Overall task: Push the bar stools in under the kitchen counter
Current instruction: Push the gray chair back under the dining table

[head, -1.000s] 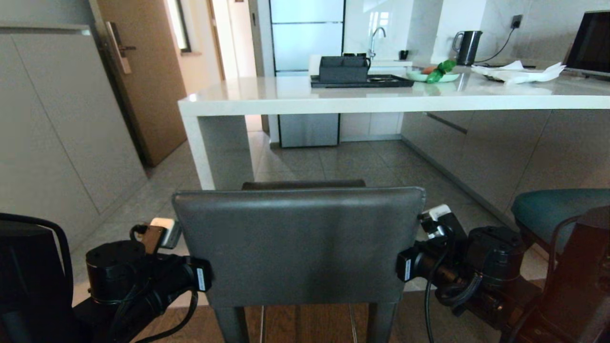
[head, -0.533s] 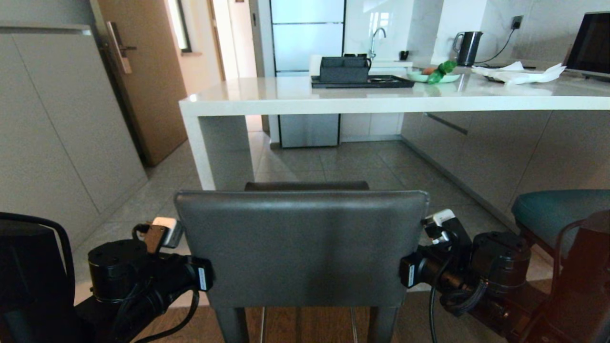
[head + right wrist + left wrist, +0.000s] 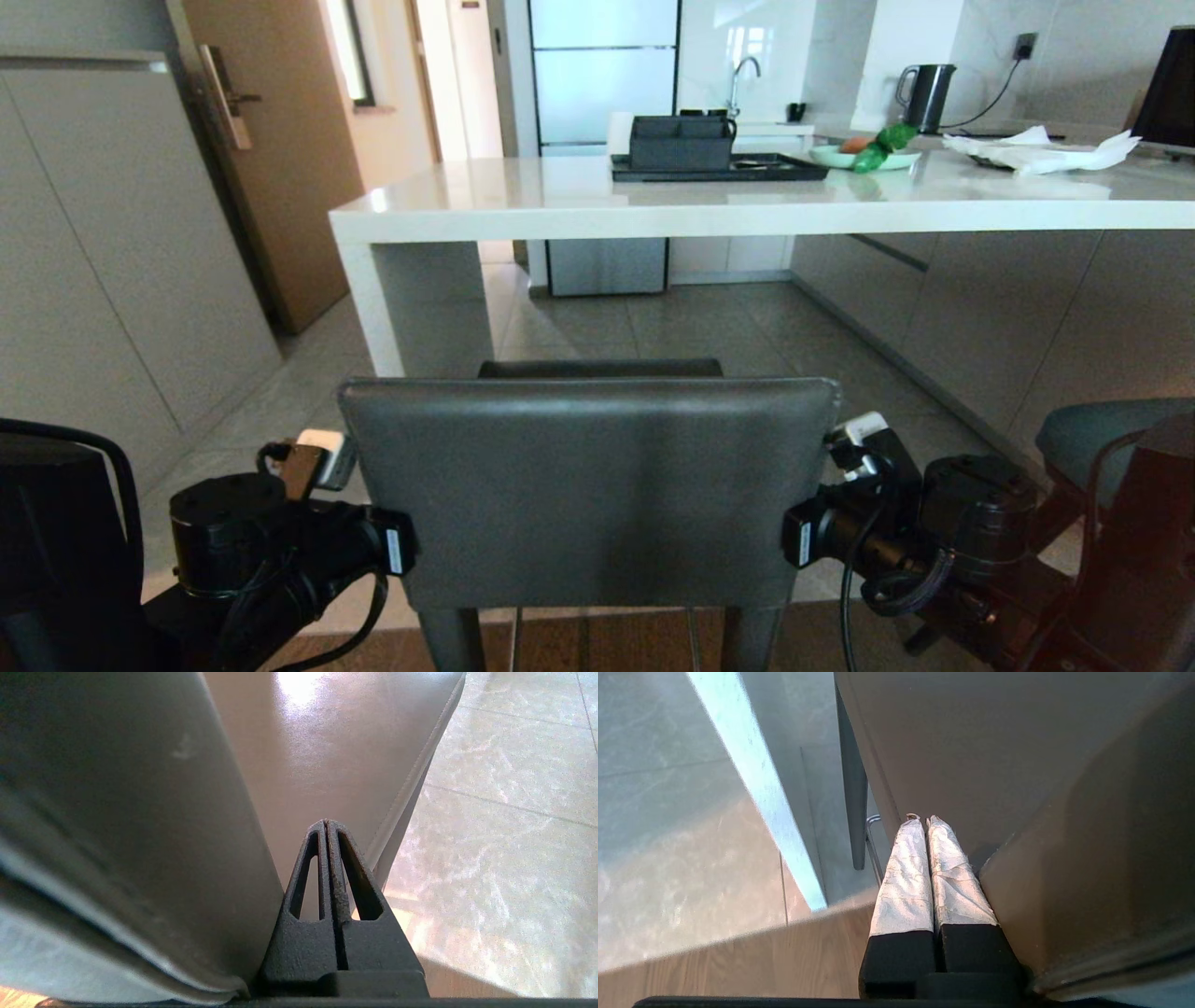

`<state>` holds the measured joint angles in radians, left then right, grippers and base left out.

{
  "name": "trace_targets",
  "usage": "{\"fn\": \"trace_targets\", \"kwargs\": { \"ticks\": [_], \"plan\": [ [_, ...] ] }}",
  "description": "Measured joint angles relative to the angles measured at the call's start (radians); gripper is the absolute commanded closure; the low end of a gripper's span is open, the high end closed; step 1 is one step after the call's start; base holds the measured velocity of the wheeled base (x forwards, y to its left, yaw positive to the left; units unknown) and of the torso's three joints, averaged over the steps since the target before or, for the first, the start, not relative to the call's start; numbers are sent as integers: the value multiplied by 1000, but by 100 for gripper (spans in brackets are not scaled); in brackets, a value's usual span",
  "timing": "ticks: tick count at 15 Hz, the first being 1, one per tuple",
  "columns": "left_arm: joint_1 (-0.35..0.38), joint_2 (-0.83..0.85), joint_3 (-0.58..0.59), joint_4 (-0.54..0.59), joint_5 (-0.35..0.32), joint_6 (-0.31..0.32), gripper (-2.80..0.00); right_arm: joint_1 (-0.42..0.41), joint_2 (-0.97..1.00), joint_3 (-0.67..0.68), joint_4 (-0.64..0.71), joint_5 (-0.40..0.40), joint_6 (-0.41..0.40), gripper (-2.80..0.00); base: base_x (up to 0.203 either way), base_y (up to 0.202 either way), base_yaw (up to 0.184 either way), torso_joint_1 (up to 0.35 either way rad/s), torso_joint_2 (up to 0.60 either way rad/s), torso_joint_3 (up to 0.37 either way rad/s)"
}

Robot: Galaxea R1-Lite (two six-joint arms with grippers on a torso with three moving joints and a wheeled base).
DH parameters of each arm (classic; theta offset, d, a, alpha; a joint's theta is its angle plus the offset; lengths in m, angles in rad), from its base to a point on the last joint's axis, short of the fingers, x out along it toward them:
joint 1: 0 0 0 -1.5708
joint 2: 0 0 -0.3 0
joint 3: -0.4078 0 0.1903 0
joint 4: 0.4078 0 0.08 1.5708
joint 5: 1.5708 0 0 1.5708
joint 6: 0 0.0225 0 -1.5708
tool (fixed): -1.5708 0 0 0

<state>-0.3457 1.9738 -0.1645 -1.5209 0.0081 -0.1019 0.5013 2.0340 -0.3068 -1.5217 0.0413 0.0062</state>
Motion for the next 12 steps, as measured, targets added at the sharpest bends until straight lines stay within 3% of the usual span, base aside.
{"fn": "trace_targets", "kwargs": {
  "ticks": [12],
  "plan": [
    [-4, -1, 0, 0, 1, 1, 0, 0, 0, 5, 0, -2, 0, 0, 187, 0, 2, 3, 1, 3]
  ]
}}
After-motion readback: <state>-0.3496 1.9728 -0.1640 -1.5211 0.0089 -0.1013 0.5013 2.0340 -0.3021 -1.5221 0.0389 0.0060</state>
